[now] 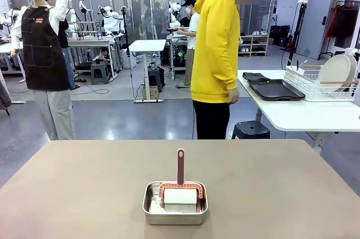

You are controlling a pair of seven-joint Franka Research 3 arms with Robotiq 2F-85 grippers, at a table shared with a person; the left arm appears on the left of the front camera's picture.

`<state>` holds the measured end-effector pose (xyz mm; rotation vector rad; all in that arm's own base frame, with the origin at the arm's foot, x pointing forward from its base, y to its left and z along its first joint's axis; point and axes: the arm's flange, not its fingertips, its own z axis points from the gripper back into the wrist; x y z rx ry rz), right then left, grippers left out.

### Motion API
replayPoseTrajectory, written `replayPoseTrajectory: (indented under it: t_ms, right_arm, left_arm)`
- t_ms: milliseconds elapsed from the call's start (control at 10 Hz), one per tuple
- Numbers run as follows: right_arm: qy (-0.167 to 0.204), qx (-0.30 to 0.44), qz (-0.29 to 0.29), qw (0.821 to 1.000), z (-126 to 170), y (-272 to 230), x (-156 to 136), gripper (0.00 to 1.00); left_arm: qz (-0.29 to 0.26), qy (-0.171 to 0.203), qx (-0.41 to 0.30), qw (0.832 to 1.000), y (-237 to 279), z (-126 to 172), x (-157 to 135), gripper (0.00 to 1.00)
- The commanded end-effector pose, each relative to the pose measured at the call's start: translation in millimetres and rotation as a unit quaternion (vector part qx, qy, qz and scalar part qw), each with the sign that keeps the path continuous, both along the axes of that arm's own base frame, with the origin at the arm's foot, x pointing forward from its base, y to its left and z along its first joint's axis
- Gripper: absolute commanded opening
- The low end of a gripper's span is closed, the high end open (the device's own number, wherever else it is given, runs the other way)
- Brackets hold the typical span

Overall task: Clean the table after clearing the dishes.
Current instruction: Place the Lint Roller back on top of the Airtight Container.

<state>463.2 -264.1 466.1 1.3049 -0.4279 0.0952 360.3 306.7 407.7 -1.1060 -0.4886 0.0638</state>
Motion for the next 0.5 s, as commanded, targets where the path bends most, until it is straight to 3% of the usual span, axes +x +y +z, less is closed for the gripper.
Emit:
replayPoseTrajectory:
  t_ms: [0,400]
  right_arm:
    - [0.002,-0.002,0.002,1.000,2.1,4.7,-7.6,1.00]
    - [0.002,-0.002,0.002,1.000,2.1,4.7,-7.6,1.00]
  left_arm:
    - [-0.001,-0.010,-0.006,1.000,1.1,0.7,-3.6,1.00]
    - [-0.001,-0.010,-0.006,1.000,1.1,0.7,-3.6,1.00]
